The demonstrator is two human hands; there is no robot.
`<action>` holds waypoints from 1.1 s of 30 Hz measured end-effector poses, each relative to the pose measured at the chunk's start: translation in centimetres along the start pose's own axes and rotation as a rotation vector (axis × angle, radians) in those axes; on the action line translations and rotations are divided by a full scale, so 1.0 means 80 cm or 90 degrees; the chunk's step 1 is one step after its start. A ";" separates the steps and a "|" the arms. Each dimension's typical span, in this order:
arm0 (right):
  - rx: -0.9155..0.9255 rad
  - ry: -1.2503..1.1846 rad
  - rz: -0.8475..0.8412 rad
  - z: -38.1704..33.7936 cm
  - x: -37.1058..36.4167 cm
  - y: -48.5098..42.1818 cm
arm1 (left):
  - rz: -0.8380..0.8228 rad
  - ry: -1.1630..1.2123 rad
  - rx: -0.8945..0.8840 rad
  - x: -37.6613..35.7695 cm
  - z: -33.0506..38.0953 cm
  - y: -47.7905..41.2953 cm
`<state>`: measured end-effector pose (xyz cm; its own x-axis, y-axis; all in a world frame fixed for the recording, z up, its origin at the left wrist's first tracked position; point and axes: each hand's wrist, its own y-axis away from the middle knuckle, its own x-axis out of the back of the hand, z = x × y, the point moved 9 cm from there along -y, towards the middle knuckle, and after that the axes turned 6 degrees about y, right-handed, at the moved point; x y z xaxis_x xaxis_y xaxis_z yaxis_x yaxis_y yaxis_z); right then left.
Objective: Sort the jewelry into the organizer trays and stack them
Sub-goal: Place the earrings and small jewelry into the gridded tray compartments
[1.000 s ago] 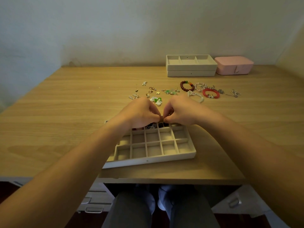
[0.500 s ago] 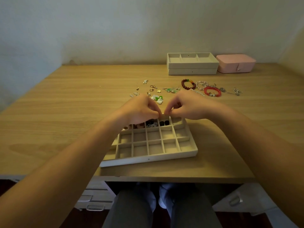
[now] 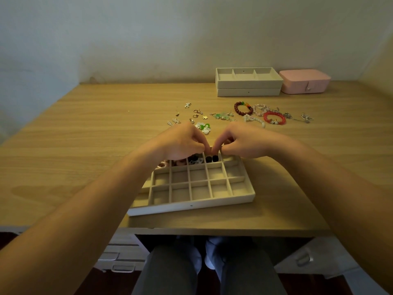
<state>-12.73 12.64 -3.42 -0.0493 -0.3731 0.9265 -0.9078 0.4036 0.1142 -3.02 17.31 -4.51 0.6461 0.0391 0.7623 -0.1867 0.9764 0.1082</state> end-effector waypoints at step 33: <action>-0.072 -0.028 0.097 0.012 0.000 -0.005 | 0.053 -0.027 -0.053 0.006 0.003 0.008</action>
<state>-12.76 11.65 -3.86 -0.2027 -0.3355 0.9200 -0.8360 0.5485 0.0158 -3.03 17.93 -3.92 0.5984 0.1129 0.7932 -0.1746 0.9846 -0.0085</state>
